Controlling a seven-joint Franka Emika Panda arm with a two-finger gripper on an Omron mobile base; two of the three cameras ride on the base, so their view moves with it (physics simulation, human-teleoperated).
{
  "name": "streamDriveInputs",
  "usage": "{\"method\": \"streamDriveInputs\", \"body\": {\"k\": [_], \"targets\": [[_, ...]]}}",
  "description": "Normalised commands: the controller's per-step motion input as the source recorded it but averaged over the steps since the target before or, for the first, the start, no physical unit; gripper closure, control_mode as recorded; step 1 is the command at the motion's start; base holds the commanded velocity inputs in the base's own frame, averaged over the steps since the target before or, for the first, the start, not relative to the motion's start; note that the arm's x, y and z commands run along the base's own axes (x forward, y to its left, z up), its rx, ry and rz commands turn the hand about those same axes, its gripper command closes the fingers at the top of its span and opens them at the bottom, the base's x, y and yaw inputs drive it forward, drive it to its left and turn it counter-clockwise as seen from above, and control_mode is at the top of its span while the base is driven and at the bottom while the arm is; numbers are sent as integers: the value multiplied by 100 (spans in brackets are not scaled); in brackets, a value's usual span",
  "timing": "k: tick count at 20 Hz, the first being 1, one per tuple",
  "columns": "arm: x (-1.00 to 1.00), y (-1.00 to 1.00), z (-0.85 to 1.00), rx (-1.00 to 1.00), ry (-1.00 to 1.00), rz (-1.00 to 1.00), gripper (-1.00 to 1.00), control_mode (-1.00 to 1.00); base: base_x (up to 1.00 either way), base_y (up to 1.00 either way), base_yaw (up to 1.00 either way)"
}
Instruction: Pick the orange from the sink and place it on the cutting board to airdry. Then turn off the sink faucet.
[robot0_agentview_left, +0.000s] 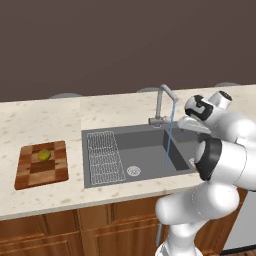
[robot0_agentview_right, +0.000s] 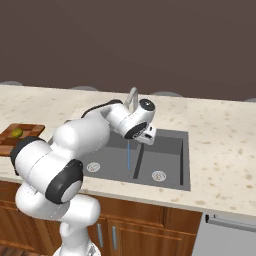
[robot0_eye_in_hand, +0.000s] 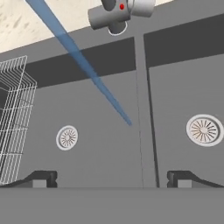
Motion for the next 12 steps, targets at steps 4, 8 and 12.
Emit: {"method": "streamDriveInputs", "body": {"k": [4, 8, 12], "targets": [[16, -29, -6, 4, 0, 0, -100, -100, 0, 0, 0], [16, -26, -5, 7, 0, 0, -100, -100, 0, 0, 0], [9, -23, -1, 8, -5, 0, -100, -100, 0, 0, 0]]}}
